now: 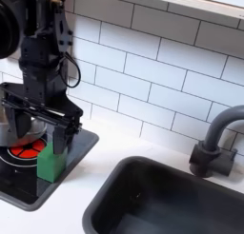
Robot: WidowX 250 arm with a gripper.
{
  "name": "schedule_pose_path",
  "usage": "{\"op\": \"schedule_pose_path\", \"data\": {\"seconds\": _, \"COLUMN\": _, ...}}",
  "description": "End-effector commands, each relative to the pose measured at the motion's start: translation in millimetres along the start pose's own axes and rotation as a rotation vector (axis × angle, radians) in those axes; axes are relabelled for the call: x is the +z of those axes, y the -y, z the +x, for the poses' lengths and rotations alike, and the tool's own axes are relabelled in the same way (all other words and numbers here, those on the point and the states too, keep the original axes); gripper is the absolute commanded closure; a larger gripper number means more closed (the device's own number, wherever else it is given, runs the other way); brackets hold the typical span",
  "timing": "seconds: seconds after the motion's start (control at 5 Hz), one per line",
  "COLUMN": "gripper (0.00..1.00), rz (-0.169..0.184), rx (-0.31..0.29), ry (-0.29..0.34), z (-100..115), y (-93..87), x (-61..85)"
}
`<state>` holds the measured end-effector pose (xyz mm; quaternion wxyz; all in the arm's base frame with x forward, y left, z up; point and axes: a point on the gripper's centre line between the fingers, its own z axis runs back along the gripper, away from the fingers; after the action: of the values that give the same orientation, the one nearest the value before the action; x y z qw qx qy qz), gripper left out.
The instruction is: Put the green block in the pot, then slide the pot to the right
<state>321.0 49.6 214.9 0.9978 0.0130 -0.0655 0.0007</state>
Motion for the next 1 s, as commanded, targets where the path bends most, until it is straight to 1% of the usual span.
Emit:
{"op": "schedule_pose_path", "data": {"seconds": 0.0, "gripper": 0.0, "rz": 0.005, "rx": 0.004, "ry": -0.022, "z": 11.8, "y": -5.8, "x": -14.2}}
{"op": "schedule_pose_path", "data": {"seconds": 0.2, "gripper": 0.0, "rz": 0.005, "rx": -0.025, "ry": -0.046, "z": 12.9, "y": -4.2, "x": -24.1}}
{"op": "schedule_pose_path", "data": {"seconds": 0.4, "gripper": 0.0, "rz": 0.004, "rx": -0.024, "ry": -0.058, "z": 14.4, "y": -3.9, "x": -29.1}}
{"op": "schedule_pose_path", "data": {"seconds": 0.6, "gripper": 0.0, "rz": -0.002, "rx": -0.031, "ry": -0.081, "z": 17.1, "y": -3.8, "x": -38.4}}
{"op": "schedule_pose_path", "data": {"seconds": 0.8, "gripper": 0.0, "rz": 0.0, "rx": -0.03, "ry": -0.095, "z": 19.7, "y": -5.7, "x": -45.0}}
